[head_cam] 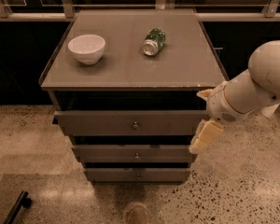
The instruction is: Open bottom drawer
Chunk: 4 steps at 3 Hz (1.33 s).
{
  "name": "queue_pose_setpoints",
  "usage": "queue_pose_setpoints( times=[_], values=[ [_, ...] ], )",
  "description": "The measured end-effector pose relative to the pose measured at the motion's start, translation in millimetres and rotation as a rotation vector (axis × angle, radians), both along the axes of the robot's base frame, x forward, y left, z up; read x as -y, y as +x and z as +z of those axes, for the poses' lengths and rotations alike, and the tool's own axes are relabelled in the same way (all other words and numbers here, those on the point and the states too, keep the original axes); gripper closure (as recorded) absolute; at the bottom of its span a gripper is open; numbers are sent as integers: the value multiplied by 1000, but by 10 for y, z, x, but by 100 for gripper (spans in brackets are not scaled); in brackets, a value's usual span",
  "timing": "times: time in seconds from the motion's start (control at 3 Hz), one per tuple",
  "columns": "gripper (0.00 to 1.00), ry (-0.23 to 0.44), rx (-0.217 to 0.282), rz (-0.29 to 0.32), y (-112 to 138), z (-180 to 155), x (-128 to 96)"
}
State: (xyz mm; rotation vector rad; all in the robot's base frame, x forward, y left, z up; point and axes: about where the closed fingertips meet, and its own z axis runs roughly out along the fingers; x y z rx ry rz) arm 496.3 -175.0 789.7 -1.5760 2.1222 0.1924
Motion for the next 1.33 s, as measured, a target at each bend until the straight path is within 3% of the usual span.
queue_pose_setpoints(
  times=[0.33,0.67,1.0,1.33],
  values=[
    [0,21,-2,-68,-189,-217,37],
    [0,156,-64,-201,-617,-892,-23],
    [0,280,-173,-293,-957,-1796,-288],
    [0,291,-144,-327,-871,-1948,-273]
  ],
)
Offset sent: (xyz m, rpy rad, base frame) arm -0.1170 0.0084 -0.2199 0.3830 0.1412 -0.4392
